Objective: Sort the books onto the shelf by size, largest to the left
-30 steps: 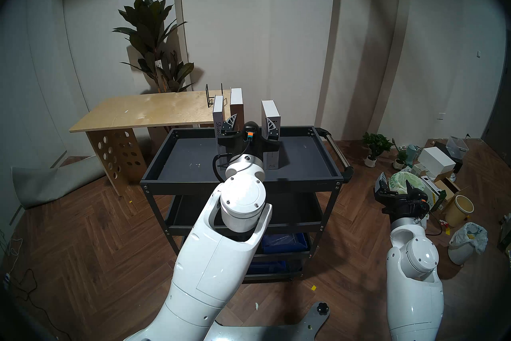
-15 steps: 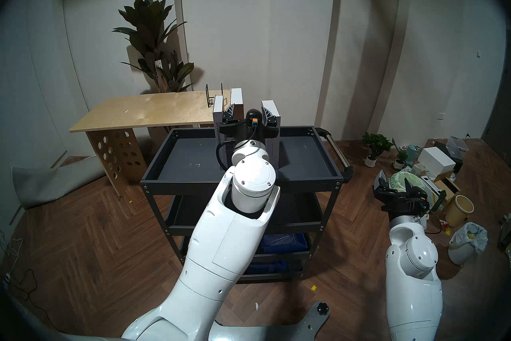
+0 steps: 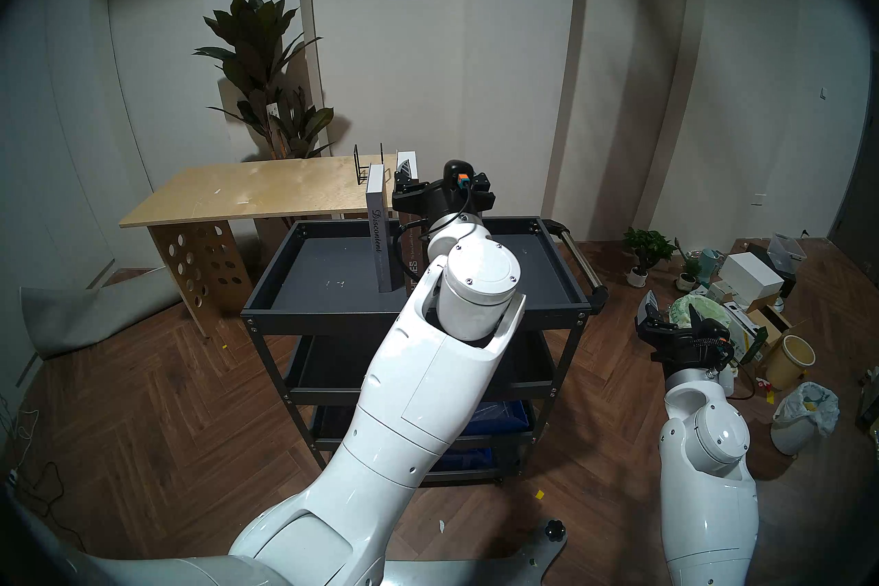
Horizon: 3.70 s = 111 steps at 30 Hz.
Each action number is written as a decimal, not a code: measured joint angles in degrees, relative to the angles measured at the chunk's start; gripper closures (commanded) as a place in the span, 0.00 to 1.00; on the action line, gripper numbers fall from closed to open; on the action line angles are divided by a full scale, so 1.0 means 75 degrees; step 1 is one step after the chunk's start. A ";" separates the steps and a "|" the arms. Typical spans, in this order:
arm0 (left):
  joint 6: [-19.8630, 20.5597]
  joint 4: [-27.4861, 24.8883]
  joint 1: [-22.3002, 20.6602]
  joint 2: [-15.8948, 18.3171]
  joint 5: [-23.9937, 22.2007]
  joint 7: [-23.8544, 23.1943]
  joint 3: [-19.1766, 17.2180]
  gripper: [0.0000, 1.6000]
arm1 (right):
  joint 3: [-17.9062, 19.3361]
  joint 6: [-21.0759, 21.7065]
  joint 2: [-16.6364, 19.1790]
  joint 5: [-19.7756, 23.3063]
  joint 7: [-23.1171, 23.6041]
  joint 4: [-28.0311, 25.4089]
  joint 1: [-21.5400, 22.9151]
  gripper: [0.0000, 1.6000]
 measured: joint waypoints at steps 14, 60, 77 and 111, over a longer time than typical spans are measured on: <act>0.1179 -0.1090 0.0328 0.0305 -0.1419 0.0998 0.0978 0.00 | -0.0041 -0.0068 0.0074 0.0075 0.0136 0.0121 0.0075 0.00; 0.0716 -0.0516 0.0039 0.1637 -0.2630 -0.0582 -0.0359 0.00 | -0.0689 -0.0130 -0.0020 -0.0515 -0.0214 0.0142 0.0236 0.00; 0.0382 0.0164 -0.0370 0.1686 -0.2622 -0.1023 -0.0409 0.00 | -0.0912 -0.0141 -0.0098 -0.0760 -0.0556 0.0231 0.0393 0.00; -0.0159 0.1368 -0.0944 0.1392 -0.2562 -0.1391 -0.0543 1.00 | -0.0978 -0.0142 -0.0035 -0.0933 -0.0894 0.0533 0.0701 0.00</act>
